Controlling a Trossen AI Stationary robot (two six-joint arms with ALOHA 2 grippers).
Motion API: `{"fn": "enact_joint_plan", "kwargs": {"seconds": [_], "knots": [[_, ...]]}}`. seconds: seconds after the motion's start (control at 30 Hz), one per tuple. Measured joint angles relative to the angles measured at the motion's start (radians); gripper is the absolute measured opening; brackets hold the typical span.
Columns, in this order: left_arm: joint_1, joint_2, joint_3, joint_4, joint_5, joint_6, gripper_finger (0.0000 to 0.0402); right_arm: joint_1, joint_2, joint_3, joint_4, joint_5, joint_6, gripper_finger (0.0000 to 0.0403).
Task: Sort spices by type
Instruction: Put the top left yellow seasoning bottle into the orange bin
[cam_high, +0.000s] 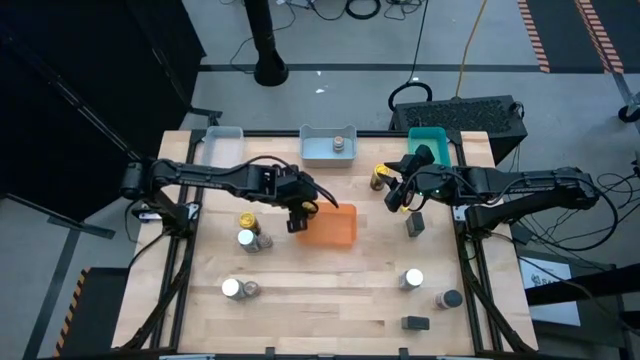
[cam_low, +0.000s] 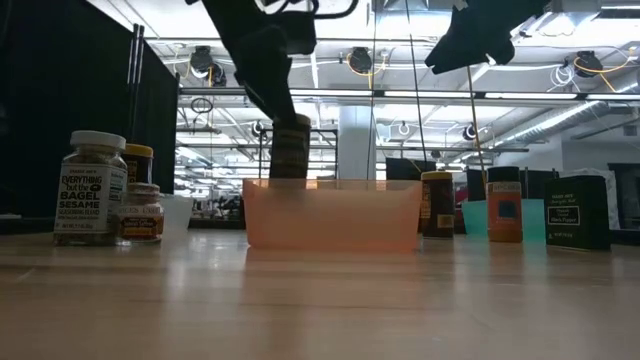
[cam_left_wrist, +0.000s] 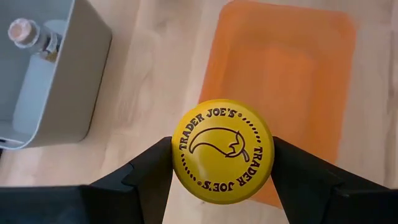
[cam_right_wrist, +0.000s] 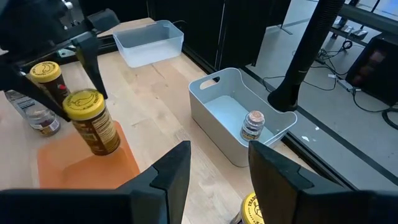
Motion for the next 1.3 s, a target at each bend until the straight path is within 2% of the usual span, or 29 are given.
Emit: {"fn": "enact_joint_plan", "kwargs": {"seconds": [0.3,0.43,0.9,1.3], "knots": [[-0.021,0.012,-0.003,0.002,0.005,-0.014,0.0239,0.0,0.0,0.0,0.0,0.0,-0.004,0.0144],[-0.021,0.011,-0.057,0.086,0.02,-0.023,0.0239,0.0,0.0,0.0,-0.003,0.001,-0.005,0.0144],[-0.027,0.011,-0.128,0.16,0.001,-0.007,0.0248,0.0,0.0,0.0,-0.007,0.001,-0.005,0.0144],[-0.027,0.011,-0.13,0.17,-0.004,-0.01,0.0251,0.0,0.001,0.0,-0.007,0.001,-0.005,0.0144]]}}
